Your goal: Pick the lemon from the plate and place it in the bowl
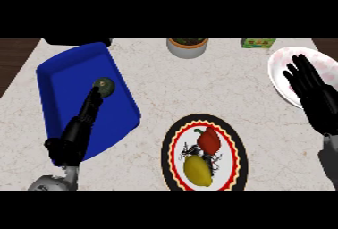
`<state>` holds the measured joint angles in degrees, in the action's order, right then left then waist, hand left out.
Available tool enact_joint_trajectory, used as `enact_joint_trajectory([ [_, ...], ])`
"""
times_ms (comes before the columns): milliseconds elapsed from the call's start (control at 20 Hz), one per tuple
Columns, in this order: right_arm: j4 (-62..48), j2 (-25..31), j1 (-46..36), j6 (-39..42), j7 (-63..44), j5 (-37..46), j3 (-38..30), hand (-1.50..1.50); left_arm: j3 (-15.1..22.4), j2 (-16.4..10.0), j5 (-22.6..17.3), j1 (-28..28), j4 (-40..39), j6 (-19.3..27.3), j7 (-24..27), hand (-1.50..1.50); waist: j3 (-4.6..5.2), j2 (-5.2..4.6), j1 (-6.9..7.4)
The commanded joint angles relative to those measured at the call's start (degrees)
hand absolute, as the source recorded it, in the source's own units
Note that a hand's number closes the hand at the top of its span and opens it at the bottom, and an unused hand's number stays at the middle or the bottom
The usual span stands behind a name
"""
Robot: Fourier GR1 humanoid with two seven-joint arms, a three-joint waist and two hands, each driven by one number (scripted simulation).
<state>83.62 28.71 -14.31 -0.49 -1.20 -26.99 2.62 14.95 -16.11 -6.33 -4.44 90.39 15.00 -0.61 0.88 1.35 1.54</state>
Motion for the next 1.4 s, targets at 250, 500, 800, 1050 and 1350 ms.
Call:
enact_joint_trajectory([
  [250,18.5,0.0,-14.6,14.7,7.6,3.7,11.3,1.50,-8.5,-6.7,0.4,-4.8,-1.3,1.2,-3.6,0.00,-0.82,-0.81,1.32],
  [500,21.2,11.3,5.0,-1.5,-0.2,29.4,14.2,-1.50,-12.6,-8.8,-2.4,-0.9,-2.1,0.6,-4.7,0.00,-0.83,-0.28,-4.99],
  [800,36.7,13.6,26.6,-6.3,9.3,42.2,20.6,-1.50,-11.9,-7.3,-2.0,0.9,-0.5,-0.3,-3.6,0.00,-0.88,-0.87,-3.62],
  [1050,44.8,13.1,27.4,-3.2,-1.5,43.0,15.5,-1.50,-14.3,-7.3,-2.2,-2.2,-1.5,-3.3,-5.7,0.00,-0.86,-1.24,-2.03],
  [1350,46.5,8.9,9.2,5.7,-20.3,42.2,17.5,-1.50,-13.6,-6.8,-0.2,-4.2,0.8,-3.1,-9.0,0.00,-0.82,-1.36,-1.07],
])
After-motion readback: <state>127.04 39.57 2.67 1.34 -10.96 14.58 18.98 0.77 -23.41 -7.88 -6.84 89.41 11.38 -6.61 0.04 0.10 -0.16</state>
